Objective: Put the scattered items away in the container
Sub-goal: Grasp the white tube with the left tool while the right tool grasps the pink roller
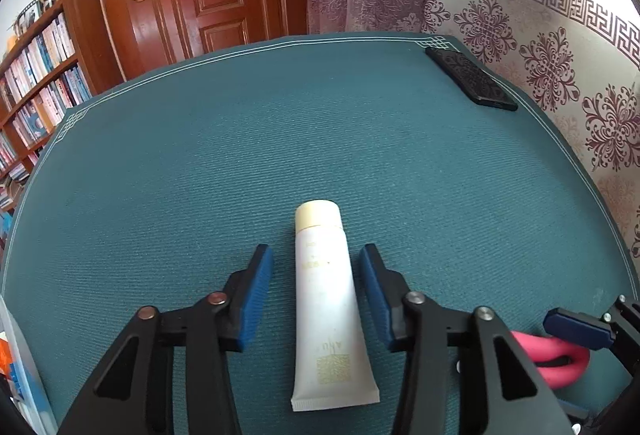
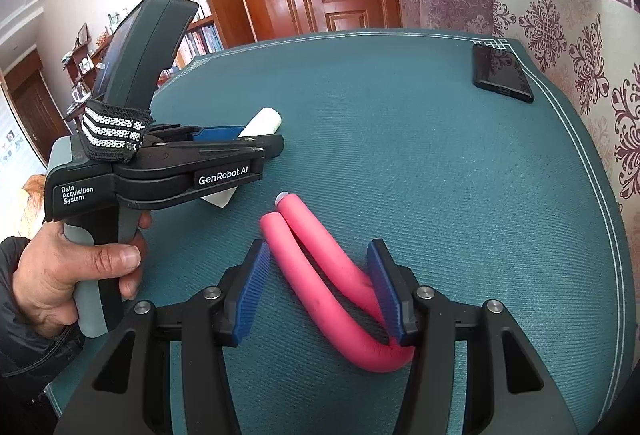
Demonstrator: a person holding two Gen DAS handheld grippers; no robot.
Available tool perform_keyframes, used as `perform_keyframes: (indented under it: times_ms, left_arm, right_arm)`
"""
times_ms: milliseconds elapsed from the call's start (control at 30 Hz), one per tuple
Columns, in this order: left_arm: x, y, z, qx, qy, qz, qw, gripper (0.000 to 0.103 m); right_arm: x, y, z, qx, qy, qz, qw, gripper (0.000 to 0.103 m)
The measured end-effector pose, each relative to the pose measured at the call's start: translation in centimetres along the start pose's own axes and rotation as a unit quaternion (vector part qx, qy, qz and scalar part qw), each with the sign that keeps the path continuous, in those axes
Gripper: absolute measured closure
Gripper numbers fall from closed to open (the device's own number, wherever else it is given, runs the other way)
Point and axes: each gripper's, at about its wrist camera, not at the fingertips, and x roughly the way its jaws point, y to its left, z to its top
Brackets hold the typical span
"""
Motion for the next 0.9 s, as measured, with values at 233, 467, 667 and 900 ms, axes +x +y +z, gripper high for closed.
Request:
perform_keyframes:
  times_ms: [233,467,667,900]
  left_arm:
    - [-1.2,0.6,-1.0,-0.01,0.001,-0.009,0.9999,0.074]
    - [-2.5,1.1,-2.3,-0.019,0.005,-0.011,0.9998,0.074]
    - [-3.6,1.3,-3.1,-0.024,0.004,-0.015,0.9996,0.074]
    - [-5.4,1.7,-3.9,-0.031,-0.004,-0.022,0.9993,0.074]
  right_arm:
    - [0.5,-1.2,0.3,0.009,0.009,0.002,1.0,0.048]
    - [0.8,0.5,-0.1,-0.039,0.02,0.007,0.999,0.048]
    - [1.0,1.5,-0.5,-0.064,0.015,-0.023,0.998,0.052]
    - [0.5,0.2,-0.3,-0.024,0.003,-0.012,1.0,0.066]
